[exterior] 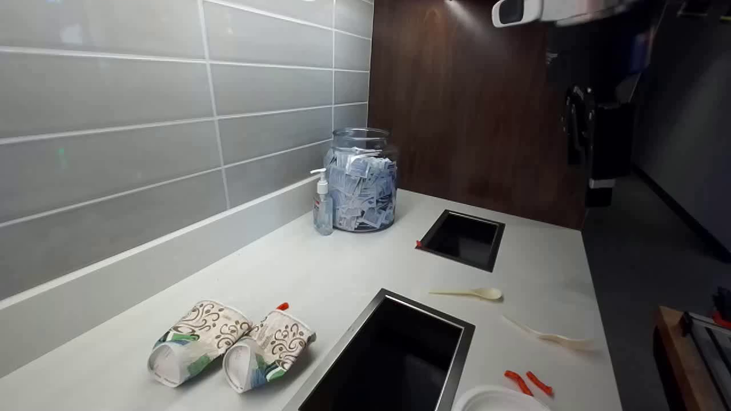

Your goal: Use the spoon to push the corn snacks into the hole on the table

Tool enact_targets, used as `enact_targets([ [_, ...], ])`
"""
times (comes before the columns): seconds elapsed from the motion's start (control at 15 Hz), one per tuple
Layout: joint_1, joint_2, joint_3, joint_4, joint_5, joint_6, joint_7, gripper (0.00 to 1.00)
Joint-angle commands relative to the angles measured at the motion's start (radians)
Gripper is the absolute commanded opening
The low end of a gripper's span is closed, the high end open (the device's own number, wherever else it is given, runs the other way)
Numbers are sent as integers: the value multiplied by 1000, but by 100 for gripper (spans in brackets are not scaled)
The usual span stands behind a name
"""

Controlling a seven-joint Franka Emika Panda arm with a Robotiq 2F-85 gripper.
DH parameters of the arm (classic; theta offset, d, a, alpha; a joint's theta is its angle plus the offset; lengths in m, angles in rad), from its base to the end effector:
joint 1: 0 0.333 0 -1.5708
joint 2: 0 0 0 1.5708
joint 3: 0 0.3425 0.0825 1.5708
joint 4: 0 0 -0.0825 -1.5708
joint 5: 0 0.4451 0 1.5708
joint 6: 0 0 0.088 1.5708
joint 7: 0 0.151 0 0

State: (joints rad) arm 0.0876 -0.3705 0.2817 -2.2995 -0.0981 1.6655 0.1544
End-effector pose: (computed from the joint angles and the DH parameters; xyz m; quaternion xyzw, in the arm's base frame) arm 0.4201 0.1495 0.4302 0.9804 0.1011 -0.1095 0.1290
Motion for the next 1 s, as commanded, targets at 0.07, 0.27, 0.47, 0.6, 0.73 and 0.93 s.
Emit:
enact_targets([
  [0.07,29,4,-25,2,-8,-3,9,100],
  [0.27,29,4,-25,2,-8,-3,9,100],
  [0.47,29,4,-25,2,-8,-3,9,100],
  [0.6,18,15,-48,-33,-2,88,1,100],
  [0.73,18,22,-73,-77,-3,230,-31,100],
  [0.93,25,42,-125,-167,14,488,-155,100],
])
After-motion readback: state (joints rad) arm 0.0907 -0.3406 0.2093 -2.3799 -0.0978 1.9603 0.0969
